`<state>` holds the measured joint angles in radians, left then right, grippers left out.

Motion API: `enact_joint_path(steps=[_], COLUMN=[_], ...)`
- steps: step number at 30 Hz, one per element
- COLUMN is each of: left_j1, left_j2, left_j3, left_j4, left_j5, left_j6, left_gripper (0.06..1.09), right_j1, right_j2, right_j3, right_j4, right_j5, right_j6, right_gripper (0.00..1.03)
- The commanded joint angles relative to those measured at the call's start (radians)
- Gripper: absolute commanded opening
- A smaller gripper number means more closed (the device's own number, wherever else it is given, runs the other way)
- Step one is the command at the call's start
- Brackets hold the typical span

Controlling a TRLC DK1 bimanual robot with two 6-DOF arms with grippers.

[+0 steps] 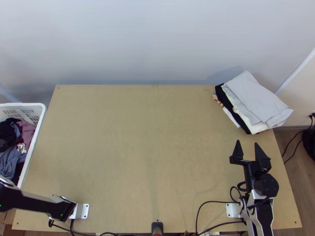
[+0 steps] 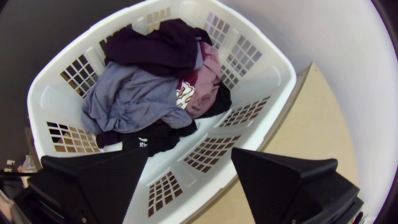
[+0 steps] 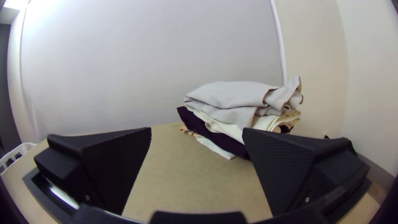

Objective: Fold the t-shirt

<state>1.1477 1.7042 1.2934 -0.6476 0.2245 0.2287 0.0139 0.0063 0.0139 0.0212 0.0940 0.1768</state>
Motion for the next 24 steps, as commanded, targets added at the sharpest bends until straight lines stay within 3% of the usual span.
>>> enact_joint_path(steps=[1,5,12,14,24], left_j1=[0.015,0.024,0.050,0.053,0.058], left_j2=[0.126,0.272,0.466,0.518,0.700], left_j3=[0.046,0.109,0.219,0.251,0.377], left_j4=[0.040,0.100,0.175,0.192,0.192], left_j5=[-0.019,-0.097,-0.131,-0.137,-0.165], left_j6=[0.103,0.158,0.193,0.201,0.221], left_gripper=[1.03,1.03,1.02,0.94,0.94], right_j1=[0.008,0.008,0.008,0.008,0.008], right_j2=[-0.008,-0.008,-0.008,-0.008,-0.008], right_j3=[-0.008,-0.008,-0.008,-0.008,-0.008], right_j4=[-0.015,-0.015,-0.015,-0.015,-0.015], right_j5=[0.009,0.009,0.009,0.009,0.009], right_j6=[0.020,0.020,0.020,0.020,0.020], right_gripper=[0.99,0.99,0.99,0.99,0.99])
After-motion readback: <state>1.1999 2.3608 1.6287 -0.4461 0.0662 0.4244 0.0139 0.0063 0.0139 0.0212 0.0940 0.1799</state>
